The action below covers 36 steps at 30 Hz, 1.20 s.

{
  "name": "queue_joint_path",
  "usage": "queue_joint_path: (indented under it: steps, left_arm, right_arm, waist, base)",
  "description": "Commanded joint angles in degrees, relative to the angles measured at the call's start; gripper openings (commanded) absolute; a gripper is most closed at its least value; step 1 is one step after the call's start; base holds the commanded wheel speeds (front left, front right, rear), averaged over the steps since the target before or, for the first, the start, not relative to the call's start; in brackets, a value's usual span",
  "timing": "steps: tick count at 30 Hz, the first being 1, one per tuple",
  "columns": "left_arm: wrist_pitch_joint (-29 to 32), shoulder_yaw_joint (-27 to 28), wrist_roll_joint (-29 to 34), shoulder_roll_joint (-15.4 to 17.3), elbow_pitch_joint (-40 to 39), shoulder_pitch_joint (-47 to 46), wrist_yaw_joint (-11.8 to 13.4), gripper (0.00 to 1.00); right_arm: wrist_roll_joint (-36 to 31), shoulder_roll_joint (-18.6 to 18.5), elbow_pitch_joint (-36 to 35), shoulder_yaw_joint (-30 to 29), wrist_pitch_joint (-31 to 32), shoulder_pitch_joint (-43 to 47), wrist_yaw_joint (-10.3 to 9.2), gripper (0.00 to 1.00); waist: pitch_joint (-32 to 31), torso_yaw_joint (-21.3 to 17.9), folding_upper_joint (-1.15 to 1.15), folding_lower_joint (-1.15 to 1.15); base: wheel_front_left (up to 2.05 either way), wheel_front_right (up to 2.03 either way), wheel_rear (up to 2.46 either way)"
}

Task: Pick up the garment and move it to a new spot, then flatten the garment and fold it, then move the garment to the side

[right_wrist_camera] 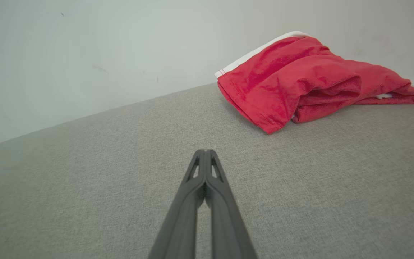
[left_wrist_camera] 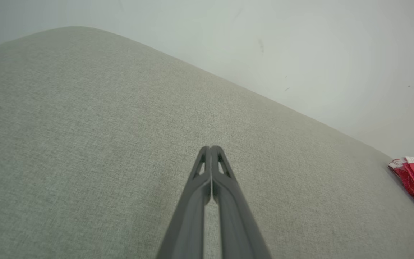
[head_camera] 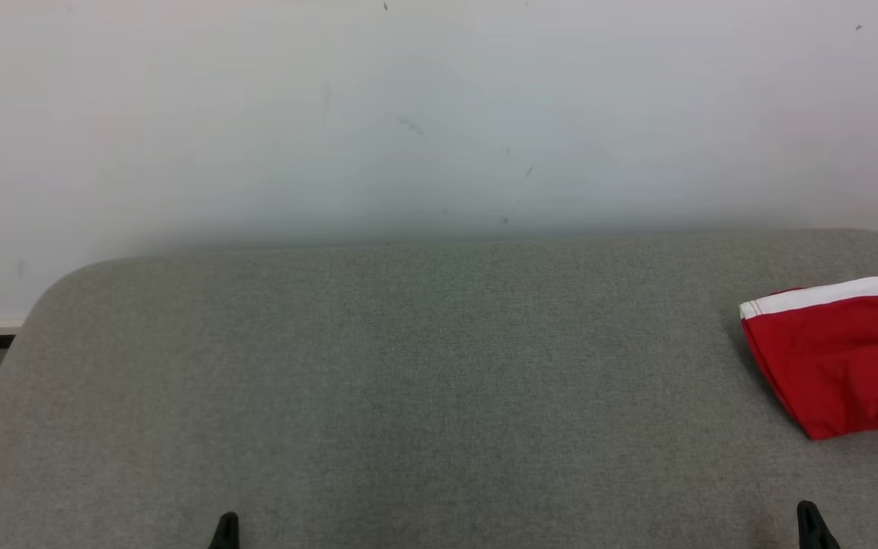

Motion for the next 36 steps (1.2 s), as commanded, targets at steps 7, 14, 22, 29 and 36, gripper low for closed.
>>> queue_joint_path:
  steps: [7,14,22,29,36]
  left_arm:
    - [2.02,1.28,-8.67,0.22,-0.45,-2.69,-0.82,0.00]
    - [3.61,2.07,-14.89,0.26,-0.23,-3.82,-1.34,0.00]
    - [5.27,2.91,-21.43,0.29,0.03,-4.98,-1.88,0.00]
    - [6.63,3.57,-26.84,0.32,0.24,-5.92,-2.36,0.00]
    - [7.93,4.23,-31.74,0.35,0.44,-6.82,-2.78,0.00]
  right_arm:
    - [8.79,-0.49,-1.27,-0.48,1.86,-2.59,-0.02,0.00]
    - [15.38,-0.52,-1.48,-0.65,3.40,-3.52,-0.03,0.00]
    - [22.31,-0.55,-1.65,-0.85,5.00,-4.50,-0.04,0.00]
    - [27.99,-0.58,-1.81,-1.01,6.37,-5.34,-0.04,0.00]
    - [33.20,-0.60,-1.92,-1.17,7.56,-6.06,-0.05,0.00]
  waist:
    - [0.19,0.28,0.00,0.00]
    - [0.36,0.54,0.00,0.00]
    - [0.56,0.84,0.00,0.00]
    - [0.73,1.10,0.00,0.00]
    - [0.91,1.37,0.00,0.00]
  base:
    - [0.00,0.00,0.00]
    - [0.00,0.00,0.00]
    - [0.00,0.00,0.00]
    - [0.00,0.00,0.00]
    - [0.00,0.00,0.00]
